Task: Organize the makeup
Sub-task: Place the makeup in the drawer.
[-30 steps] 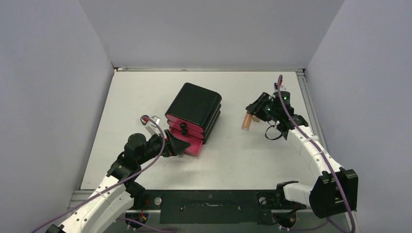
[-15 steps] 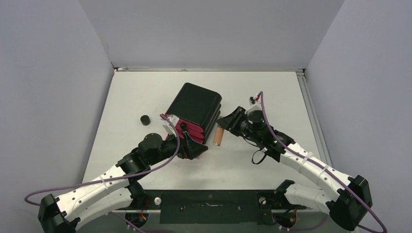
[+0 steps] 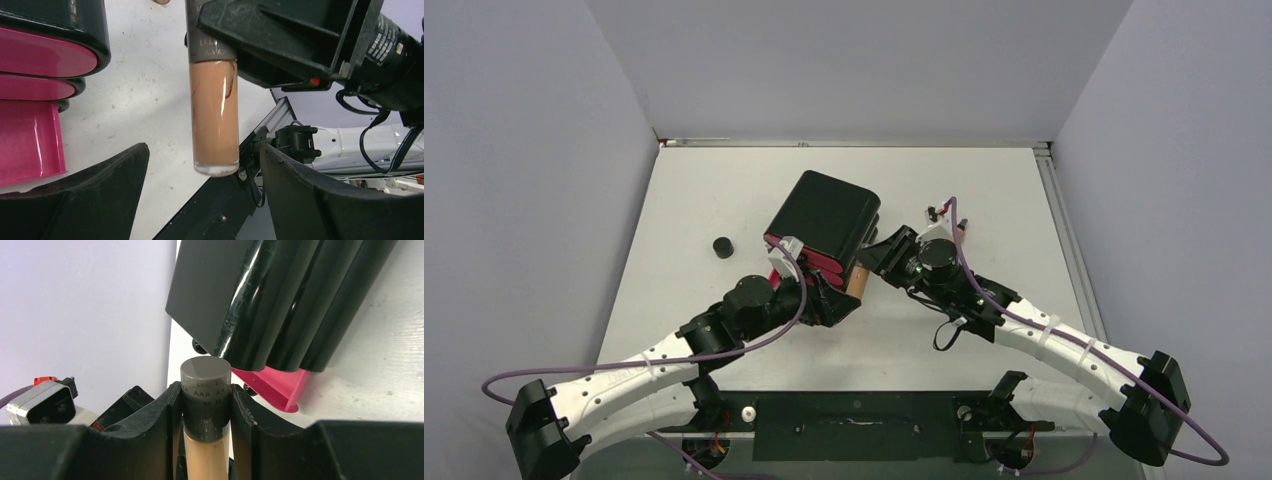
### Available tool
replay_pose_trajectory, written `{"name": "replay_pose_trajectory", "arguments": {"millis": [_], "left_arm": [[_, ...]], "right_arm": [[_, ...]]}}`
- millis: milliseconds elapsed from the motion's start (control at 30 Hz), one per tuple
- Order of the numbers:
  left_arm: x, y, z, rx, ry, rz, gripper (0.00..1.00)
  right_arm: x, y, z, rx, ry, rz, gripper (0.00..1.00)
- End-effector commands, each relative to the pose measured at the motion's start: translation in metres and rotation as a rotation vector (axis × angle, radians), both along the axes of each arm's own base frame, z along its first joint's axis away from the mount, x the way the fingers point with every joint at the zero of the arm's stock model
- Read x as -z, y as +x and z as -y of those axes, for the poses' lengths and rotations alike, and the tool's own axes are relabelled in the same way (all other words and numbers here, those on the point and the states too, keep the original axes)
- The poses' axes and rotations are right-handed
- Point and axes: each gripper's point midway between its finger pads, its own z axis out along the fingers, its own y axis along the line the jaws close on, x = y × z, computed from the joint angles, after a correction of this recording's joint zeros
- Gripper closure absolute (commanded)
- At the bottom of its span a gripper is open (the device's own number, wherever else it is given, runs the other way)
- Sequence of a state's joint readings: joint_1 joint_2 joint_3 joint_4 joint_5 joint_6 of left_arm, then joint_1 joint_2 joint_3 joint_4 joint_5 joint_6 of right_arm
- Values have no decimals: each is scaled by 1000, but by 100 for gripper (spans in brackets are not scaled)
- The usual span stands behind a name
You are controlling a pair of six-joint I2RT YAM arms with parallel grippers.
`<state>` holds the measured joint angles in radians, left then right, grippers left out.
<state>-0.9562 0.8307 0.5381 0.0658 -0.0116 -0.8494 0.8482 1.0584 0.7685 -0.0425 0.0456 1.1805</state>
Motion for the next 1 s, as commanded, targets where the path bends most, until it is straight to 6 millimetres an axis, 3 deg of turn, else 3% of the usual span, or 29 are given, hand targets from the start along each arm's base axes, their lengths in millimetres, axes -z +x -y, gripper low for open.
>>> {"name": "replay_pose_trajectory", "arguments": {"millis": [0, 167, 467, 800, 967], "left_arm": [[-39, 6, 10, 1, -76, 82, 25], [-44, 10, 6, -28, -78, 99, 42], [-36, 5, 11, 18, -52, 88, 45], [-33, 3, 16, 50, -41, 85, 75], [-32, 2, 11, 38, -41, 89, 82]], "right_arm": [[-22, 2, -13, 24, 89, 47, 76], [-17, 0, -16, 16, 80, 34, 76], [-19, 0, -18, 12, 87, 35, 75], [-15, -1, -18, 2, 72, 36, 74], [-12, 0, -17, 4, 50, 38, 71]]}}
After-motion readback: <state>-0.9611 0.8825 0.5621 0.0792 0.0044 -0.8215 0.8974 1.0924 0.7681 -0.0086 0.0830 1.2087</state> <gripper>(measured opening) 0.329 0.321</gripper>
